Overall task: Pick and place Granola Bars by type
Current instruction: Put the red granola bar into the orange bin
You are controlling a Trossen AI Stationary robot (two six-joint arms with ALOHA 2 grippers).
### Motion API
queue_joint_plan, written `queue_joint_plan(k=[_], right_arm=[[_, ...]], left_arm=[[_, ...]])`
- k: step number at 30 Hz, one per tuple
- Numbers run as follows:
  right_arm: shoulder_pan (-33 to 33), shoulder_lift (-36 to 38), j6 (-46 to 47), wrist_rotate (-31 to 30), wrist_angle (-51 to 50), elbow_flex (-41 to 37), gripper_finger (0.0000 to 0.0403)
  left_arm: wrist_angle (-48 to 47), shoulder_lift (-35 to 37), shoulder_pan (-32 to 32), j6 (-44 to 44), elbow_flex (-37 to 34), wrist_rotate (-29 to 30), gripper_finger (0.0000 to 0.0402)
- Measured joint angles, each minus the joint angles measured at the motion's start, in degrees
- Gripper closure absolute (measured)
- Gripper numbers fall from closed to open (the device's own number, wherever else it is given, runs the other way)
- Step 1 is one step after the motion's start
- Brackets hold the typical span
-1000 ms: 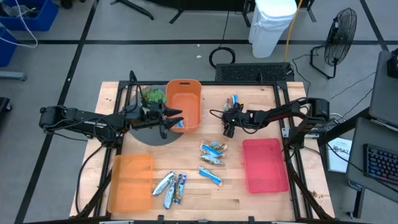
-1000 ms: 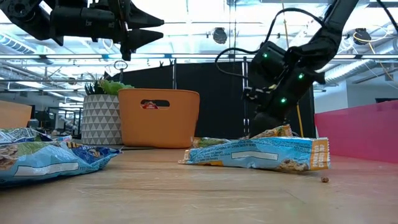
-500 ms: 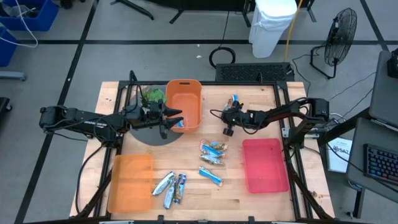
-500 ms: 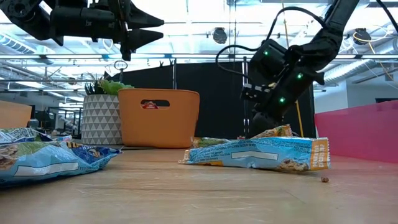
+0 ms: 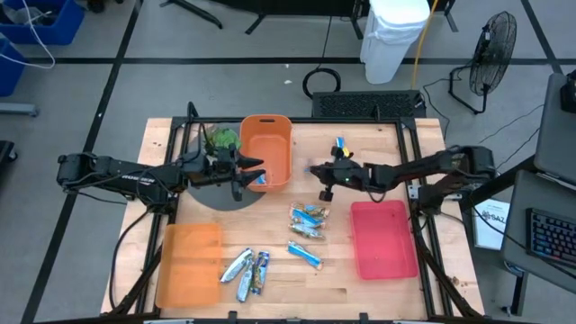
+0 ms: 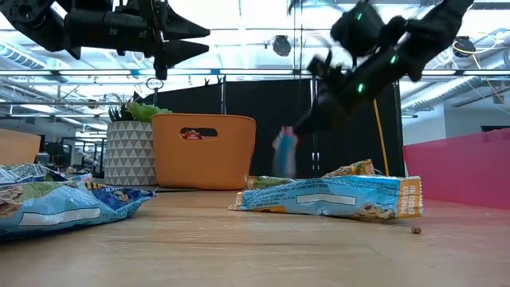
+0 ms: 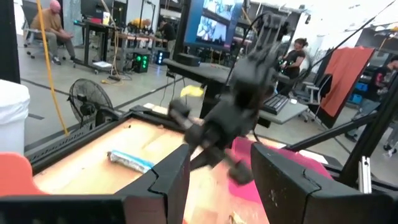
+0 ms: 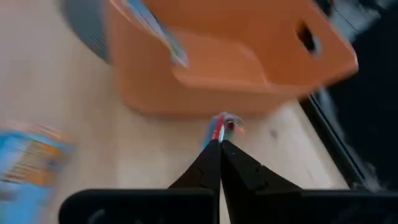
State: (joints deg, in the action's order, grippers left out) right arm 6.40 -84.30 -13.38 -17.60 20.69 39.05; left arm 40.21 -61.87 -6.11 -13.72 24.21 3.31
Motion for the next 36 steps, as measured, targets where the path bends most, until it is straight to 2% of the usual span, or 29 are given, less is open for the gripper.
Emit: queue_joint_plan(k=[4, 7, 13, 16, 18, 24, 29, 32, 36], right_arm=[[-1.4, 5.1, 0.7, 8.5, 0.7, 0.0, 0.0403], [-2.0, 8.0, 0.6, 12.0, 0.0, 0.0, 0.0403], [-2.0, 12.3, 0.2, 15.9, -0.8, -0.2, 0.0403], [-2.0, 13.4, -0.8, 16.2, -0.8, -0.7, 0.0403], [-2.0, 13.9, -1.2, 16.0, -0.7, -1.3, 0.0403], [-2.0, 13.8, -2.4, 16.0, 0.9, -2.2, 0.0403], [-2.0, 14.6, -3.8, 14.9, 1.0, -2.2, 0.0403], [-2.0, 16.2, -4.5, 13.1, 0.9, -2.2, 0.0403], [-2.0, 18.5, -4.4, 13.2, 0.3, -2.2, 0.0403]], left_arm=[[-1.1, -0.8, 0.0, 0.5, 0.0, 0.4, 0.0229], [-0.5, -3.1, 0.0, 2.0, 0.0, 0.4, 0.0229], [8.0, -9.6, 0.0, 7.7, 0.0, 0.3, 0.0229], [14.3, -12.8, 0.4, 9.8, 0.1, -0.5, 0.0229], [14.8, -14.6, 1.1, 10.5, 1.5, -1.2, 0.0229], [10.2, -20.8, 4.3, 12.8, 10.0, -1.8, 0.0228], [0.9, -24.7, 7.0, 16.9, 19.0, -1.5, 0.0228], [-4.6, -25.0, 7.9, 18.9, 21.5, 3.0, 0.0228], [-5.7, -25.0, 8.8, 19.9, 22.0, 9.8, 0.0228]])
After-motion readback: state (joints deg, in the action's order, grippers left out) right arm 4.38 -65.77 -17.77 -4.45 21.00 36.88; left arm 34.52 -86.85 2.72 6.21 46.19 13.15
